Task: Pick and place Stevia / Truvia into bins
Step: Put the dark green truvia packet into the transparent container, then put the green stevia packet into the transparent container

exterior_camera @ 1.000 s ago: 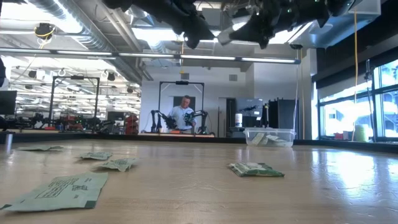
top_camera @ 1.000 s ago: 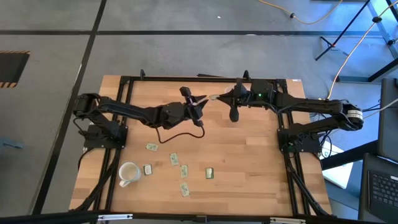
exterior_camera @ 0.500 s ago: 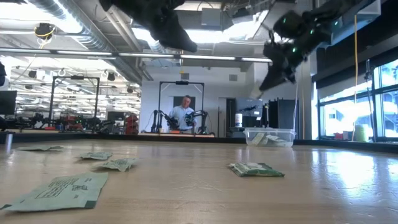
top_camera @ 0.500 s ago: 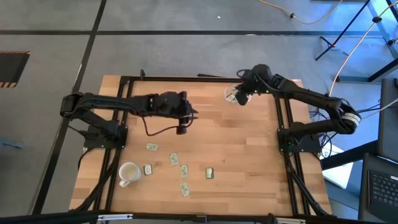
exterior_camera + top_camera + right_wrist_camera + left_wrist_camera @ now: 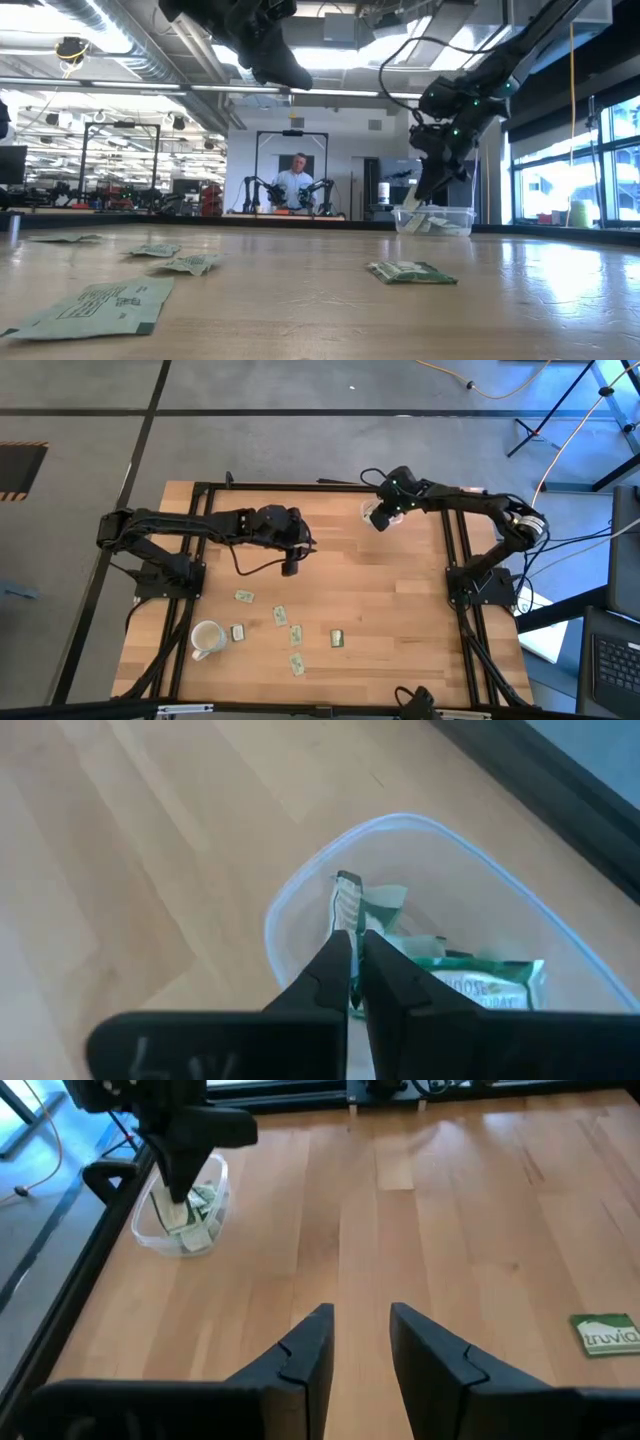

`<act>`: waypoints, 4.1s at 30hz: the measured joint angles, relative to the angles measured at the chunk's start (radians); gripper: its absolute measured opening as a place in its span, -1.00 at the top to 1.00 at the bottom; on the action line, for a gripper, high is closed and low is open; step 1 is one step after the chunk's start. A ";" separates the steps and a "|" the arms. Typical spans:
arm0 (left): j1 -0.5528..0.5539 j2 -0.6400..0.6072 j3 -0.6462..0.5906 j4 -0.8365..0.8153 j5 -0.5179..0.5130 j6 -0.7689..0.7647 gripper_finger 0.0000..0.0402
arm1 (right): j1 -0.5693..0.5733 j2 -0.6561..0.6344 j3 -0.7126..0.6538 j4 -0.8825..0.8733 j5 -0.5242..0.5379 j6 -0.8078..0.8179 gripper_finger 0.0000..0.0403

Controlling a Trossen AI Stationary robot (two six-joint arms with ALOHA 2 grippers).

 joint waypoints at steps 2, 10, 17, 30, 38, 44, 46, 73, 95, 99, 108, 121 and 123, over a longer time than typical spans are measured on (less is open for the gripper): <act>0.000 0.000 0.000 -0.012 0.000 -0.001 0.54 | -0.005 0.003 0.000 -0.007 0.001 0.011 0.89; 0.000 0.000 0.000 -0.097 -0.001 -0.027 0.52 | -0.016 0.001 0.000 -0.053 0.136 0.035 0.78; 0.000 0.000 0.000 -0.124 -0.001 -0.050 0.53 | -0.016 0.000 0.000 -0.098 0.167 0.049 0.68; 0.000 0.000 0.000 -0.181 -0.001 -0.053 0.52 | -0.016 -0.003 0.000 -0.136 0.290 0.049 0.56; -0.003 0.000 0.000 -0.247 -0.001 -0.049 0.52 | -0.016 -0.060 -0.001 -0.139 0.327 0.019 0.47; -0.010 0.000 0.000 -0.421 -0.002 -0.050 0.55 | 0.025 -0.162 -0.001 -0.158 0.321 -0.013 0.48; -0.025 0.002 0.000 -0.470 -0.002 -0.059 0.57 | 0.059 -0.194 -0.001 -0.156 0.316 -0.028 0.48; -0.325 0.013 -0.308 -0.575 -0.077 -0.653 0.57 | 0.241 -0.252 -0.001 -0.048 0.315 -0.025 0.48; -0.331 0.074 -0.356 -0.454 -0.018 -0.467 0.48 | 0.242 -0.252 -0.001 -0.054 0.315 -0.026 0.48; -0.331 0.125 -0.349 -0.462 -0.016 -0.467 0.52 | 0.242 -0.251 -0.001 -0.055 0.314 -0.027 0.48; -0.331 0.134 -0.349 -0.456 -0.017 -0.441 0.77 | 0.241 -0.251 -0.001 -0.059 0.314 -0.027 0.48; -0.325 0.094 -0.286 -0.480 -0.016 -0.425 0.99 | 0.242 -0.251 -0.001 -0.059 0.315 -0.057 0.48; -0.315 0.073 -0.252 -0.465 -0.015 -0.415 0.99 | 0.241 -0.251 -0.001 -0.057 0.315 -0.086 0.48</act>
